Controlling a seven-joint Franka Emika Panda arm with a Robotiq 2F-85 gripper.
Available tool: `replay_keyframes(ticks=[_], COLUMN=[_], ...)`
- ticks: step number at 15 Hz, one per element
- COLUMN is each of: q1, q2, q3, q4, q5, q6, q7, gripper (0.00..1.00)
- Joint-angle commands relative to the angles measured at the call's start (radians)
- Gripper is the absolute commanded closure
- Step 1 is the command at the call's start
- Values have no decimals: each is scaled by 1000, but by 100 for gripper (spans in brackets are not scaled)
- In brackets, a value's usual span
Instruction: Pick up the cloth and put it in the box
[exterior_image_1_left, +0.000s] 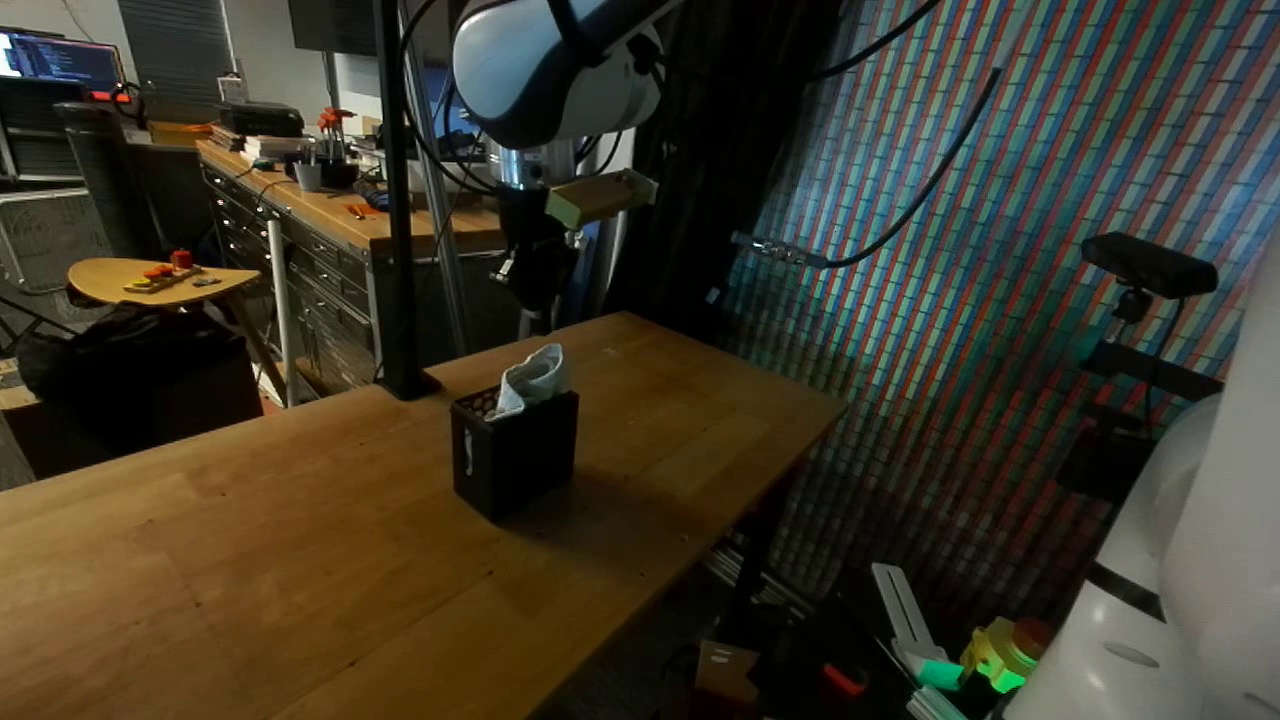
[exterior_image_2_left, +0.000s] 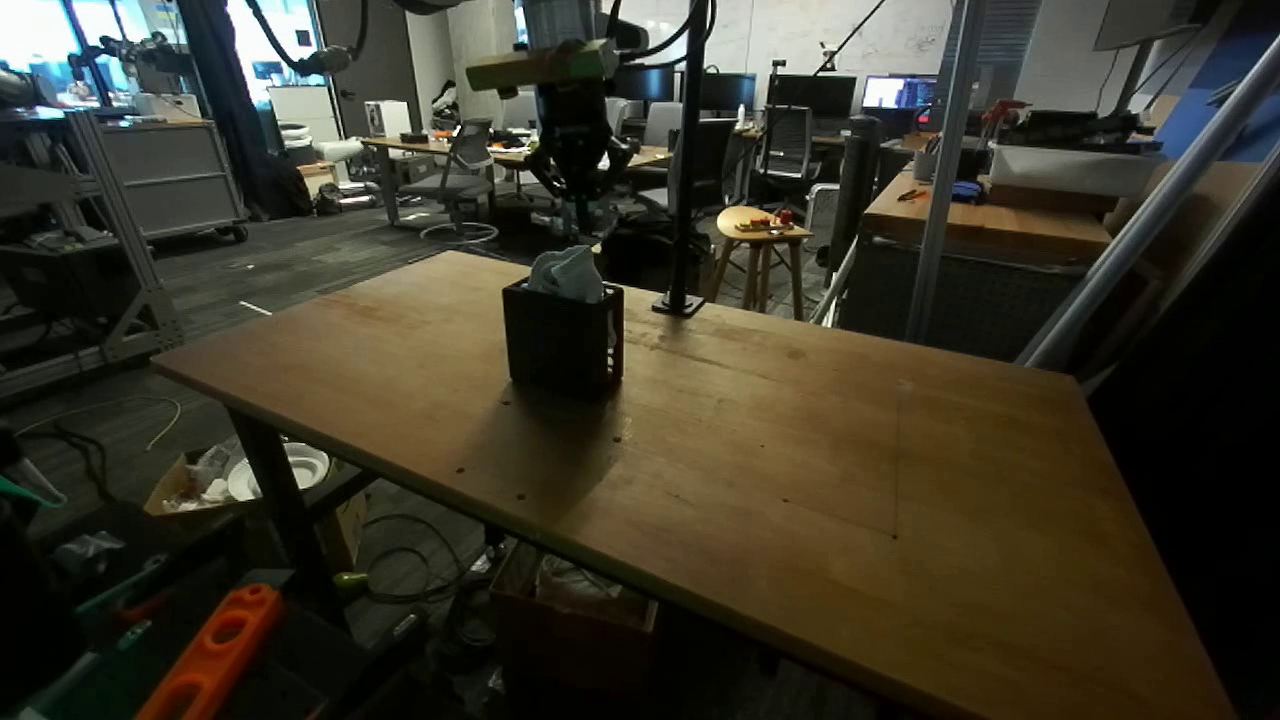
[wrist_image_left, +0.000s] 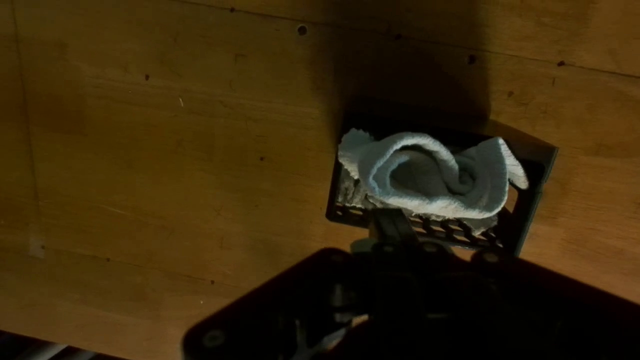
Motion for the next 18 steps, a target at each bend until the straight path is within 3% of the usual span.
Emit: replay_keyframes(ticks=[1, 18], q1=[3, 11], q2=[-19, 96], q3=[1, 30], q4=[-25, -18], q5=[-4, 54], q6=[10, 82], q7=[21, 17], gripper=[100, 100])
